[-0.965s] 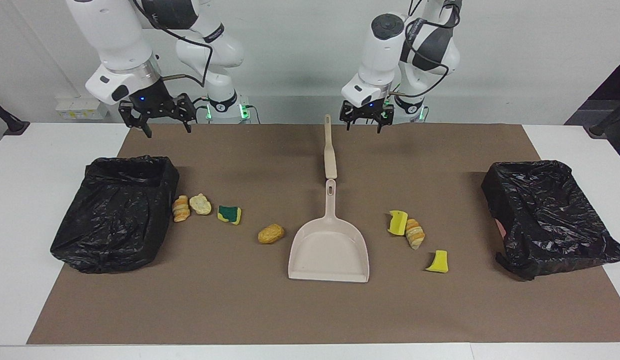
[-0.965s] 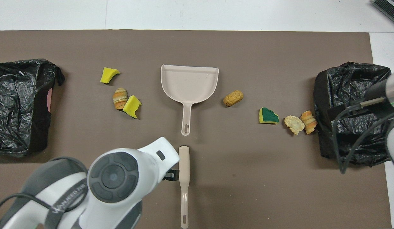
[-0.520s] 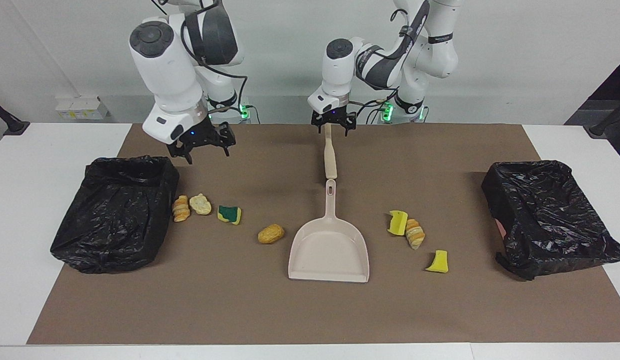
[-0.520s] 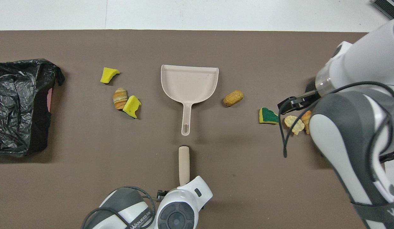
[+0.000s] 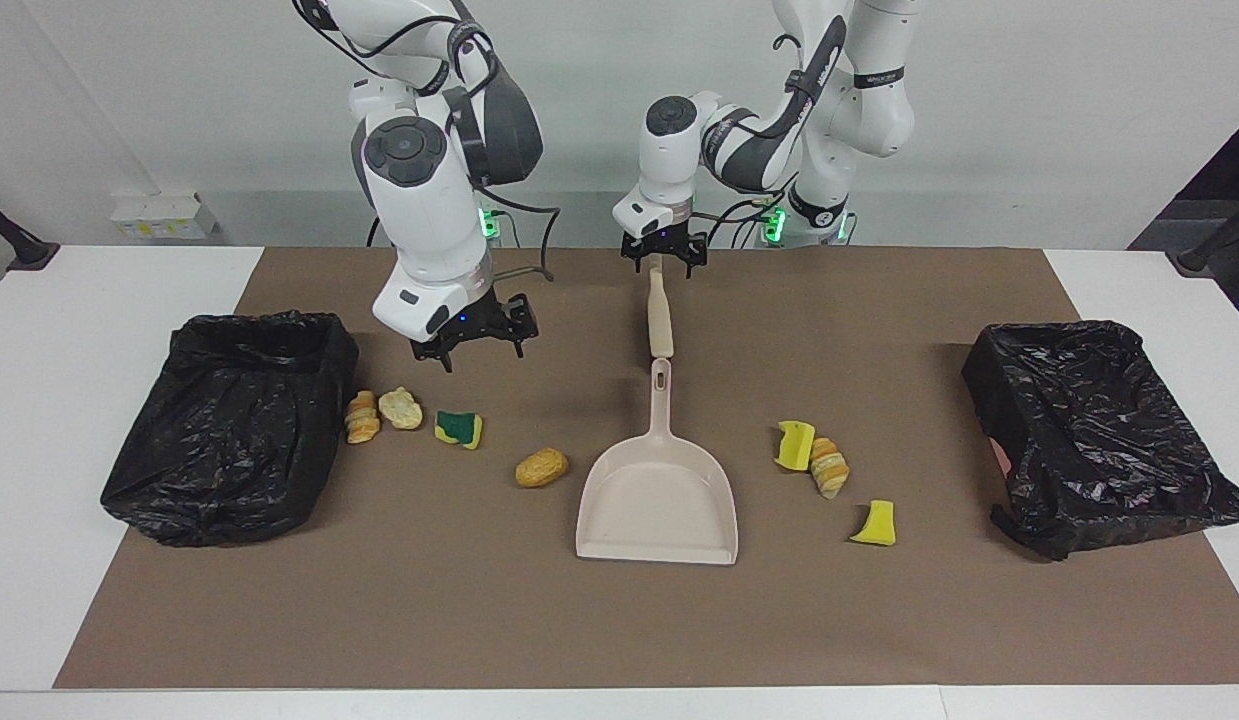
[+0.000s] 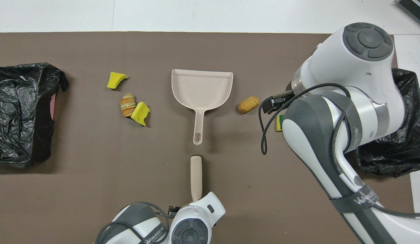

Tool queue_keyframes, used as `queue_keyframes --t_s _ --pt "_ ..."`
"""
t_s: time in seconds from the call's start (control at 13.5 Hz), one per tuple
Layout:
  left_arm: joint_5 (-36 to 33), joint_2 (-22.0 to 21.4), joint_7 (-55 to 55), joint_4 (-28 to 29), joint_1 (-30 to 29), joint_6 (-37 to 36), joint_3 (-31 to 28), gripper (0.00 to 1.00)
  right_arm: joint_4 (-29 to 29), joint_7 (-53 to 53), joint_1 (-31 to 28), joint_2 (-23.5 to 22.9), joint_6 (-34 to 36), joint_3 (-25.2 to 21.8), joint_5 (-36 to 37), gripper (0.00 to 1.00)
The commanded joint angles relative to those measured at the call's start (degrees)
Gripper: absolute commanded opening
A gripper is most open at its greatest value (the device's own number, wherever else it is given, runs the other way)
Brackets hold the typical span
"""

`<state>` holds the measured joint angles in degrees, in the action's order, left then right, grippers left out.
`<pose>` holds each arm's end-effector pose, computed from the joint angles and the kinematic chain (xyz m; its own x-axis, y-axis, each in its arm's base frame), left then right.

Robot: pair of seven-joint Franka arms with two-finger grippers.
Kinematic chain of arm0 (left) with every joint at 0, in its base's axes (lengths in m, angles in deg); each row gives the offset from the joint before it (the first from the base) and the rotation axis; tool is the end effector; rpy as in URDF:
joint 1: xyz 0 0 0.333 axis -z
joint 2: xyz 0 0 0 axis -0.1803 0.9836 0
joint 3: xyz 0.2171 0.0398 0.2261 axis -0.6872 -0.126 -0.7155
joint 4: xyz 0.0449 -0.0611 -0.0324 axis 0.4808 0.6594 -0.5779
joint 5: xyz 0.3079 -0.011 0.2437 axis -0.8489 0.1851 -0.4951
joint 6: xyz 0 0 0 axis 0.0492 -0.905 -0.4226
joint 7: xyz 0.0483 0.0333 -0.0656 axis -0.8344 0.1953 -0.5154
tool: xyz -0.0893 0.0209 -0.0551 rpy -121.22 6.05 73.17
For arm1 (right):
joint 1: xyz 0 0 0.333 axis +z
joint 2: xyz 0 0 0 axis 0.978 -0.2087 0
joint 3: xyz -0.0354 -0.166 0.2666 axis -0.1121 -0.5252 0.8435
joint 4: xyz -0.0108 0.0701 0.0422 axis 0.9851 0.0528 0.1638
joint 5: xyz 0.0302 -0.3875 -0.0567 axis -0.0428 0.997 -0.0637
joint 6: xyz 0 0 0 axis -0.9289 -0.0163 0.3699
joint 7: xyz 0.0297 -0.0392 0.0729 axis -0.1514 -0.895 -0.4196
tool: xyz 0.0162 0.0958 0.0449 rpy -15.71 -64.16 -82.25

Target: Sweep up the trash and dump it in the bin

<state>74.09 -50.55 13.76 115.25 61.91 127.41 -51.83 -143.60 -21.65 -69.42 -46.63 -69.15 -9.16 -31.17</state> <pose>0.2624 -0.3844 0.3420 0.9690 -0.2351 -0.0758 -0.2371 -0.9713 -0.0179 0.6069 0.1774 0.5059 0.9774 0.2060 -0.0483 0.2046 -0.9783 -0.0317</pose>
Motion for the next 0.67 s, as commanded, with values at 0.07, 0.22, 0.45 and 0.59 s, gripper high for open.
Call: queue_keyframes --t_s 0.07,0.22,0.45,0.59 --pt "0.5 -1.2 -1.6 1.8 2.2 1.8 -1.1 0.80 0.9 -0.9 -0.1 -0.4 -0.2 0.2 -0.2 1.00" --pt "0.5 -1.2 -1.9 1.9 2.9 1.8 -1.1 0.72 0.8 -1.3 0.3 -0.3 -0.9 0.2 -0.1 1.00" --pt "0.5 -1.2 -2.0 1.9 3.0 2.1 -1.1 0.70 0.6 -1.8 1.0 -0.2 -2.1 0.2 -0.2 1.00" --pt "0.5 -1.1 -1.9 2.2 3.0 2.1 -1.1 0.66 0.6 -1.9 1.1 -0.3 -2.2 0.2 -0.6 1.00"
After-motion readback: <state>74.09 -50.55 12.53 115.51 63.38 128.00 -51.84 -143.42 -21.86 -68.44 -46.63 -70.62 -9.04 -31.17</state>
